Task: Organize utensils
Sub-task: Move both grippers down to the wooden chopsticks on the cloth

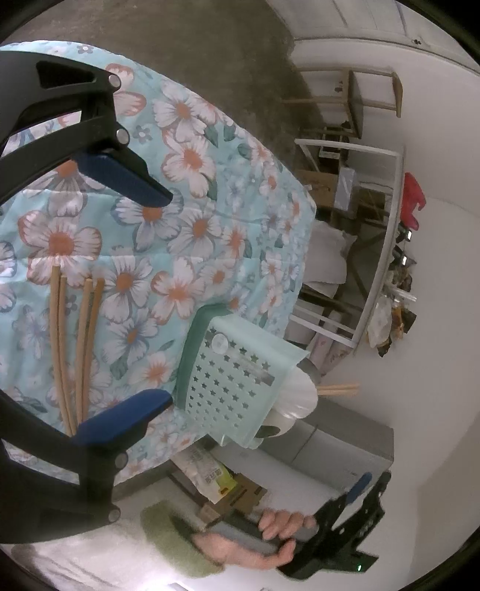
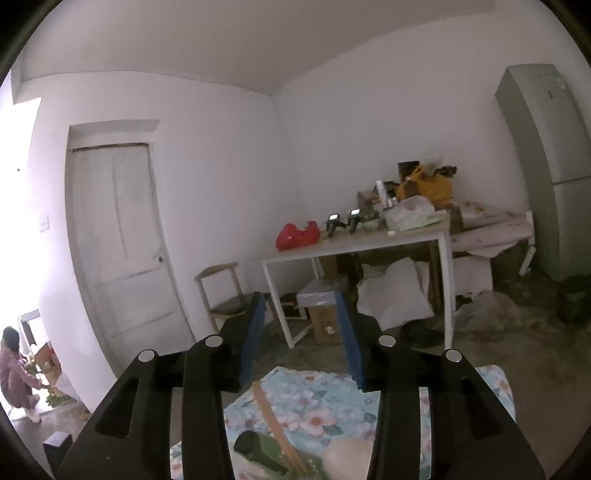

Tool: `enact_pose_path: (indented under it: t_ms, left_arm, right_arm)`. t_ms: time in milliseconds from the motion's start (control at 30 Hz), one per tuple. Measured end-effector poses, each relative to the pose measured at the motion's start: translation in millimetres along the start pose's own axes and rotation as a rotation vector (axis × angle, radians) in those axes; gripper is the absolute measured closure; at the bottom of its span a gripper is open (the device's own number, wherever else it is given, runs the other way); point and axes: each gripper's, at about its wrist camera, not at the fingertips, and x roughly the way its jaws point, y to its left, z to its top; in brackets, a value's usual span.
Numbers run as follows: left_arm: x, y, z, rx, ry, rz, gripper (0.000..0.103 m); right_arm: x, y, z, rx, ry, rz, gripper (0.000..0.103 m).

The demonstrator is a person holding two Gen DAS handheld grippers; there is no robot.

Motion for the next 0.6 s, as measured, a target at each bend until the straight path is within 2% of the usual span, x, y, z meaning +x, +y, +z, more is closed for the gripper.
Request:
enact_pose_path:
  t_ms: [167,267,333,500,600]
  left_arm:
    - [-2.8,0.0,-4.7,0.009,0.003,0.012,0.006]
    - [-5.5,1.7,-7.6,0.006,0.018,0.003,0.006]
    - [-7.2,3.3,-9.9,-0.001,0.032,-0.012,0.006]
    - [-8.1,7.2,-24.8,-0.074,0.107,-0.125,0.007]
    - [-3.4,6.8,-41.3,-0.128,0.17,-0.16,0.018]
  right_arm:
    - [-30.1,11.8,-12.4,0.013,0.017,-0.043,0.06]
    - [-47.2,19.6,-28.9,0.022,0.055,-0.049,0.058]
    - [-56.0,24.1,-44.4,0.026,0.106,-0.059,0.058]
    - [-68.1,28.3,-95.2,0.067,0.289,-0.077,0.058]
    - [-69.0,24.8,-126.1,0.122,0.394,-0.093,0.058]
